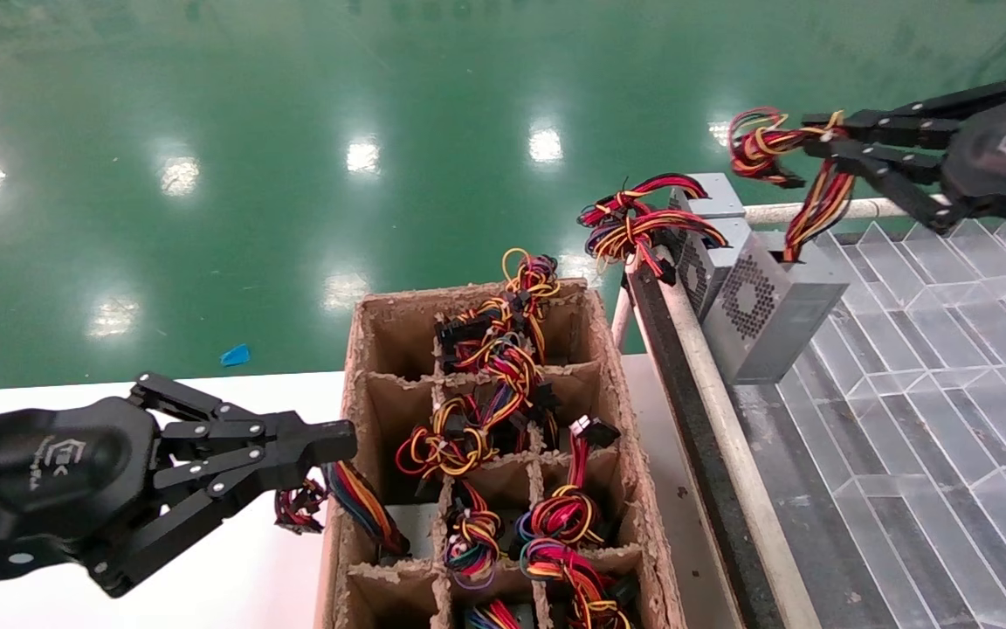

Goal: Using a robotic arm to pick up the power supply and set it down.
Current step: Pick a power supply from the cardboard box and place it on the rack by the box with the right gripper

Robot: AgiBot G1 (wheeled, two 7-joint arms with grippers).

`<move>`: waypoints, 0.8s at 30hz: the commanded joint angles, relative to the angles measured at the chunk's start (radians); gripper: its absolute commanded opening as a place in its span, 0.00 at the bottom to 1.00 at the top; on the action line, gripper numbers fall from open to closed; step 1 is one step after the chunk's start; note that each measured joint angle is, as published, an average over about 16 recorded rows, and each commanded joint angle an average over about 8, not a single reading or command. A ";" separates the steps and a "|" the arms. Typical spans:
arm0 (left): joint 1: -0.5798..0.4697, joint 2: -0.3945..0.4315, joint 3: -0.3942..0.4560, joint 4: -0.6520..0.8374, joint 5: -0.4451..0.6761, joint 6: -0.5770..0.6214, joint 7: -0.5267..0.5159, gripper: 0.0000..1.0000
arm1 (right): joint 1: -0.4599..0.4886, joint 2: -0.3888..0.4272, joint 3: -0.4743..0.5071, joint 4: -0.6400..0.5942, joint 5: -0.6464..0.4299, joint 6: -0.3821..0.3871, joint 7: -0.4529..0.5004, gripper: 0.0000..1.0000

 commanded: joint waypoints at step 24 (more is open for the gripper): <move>0.000 0.000 0.000 0.000 0.000 0.000 0.000 0.00 | -0.040 -0.093 -0.022 -0.046 -0.030 0.026 -0.033 1.00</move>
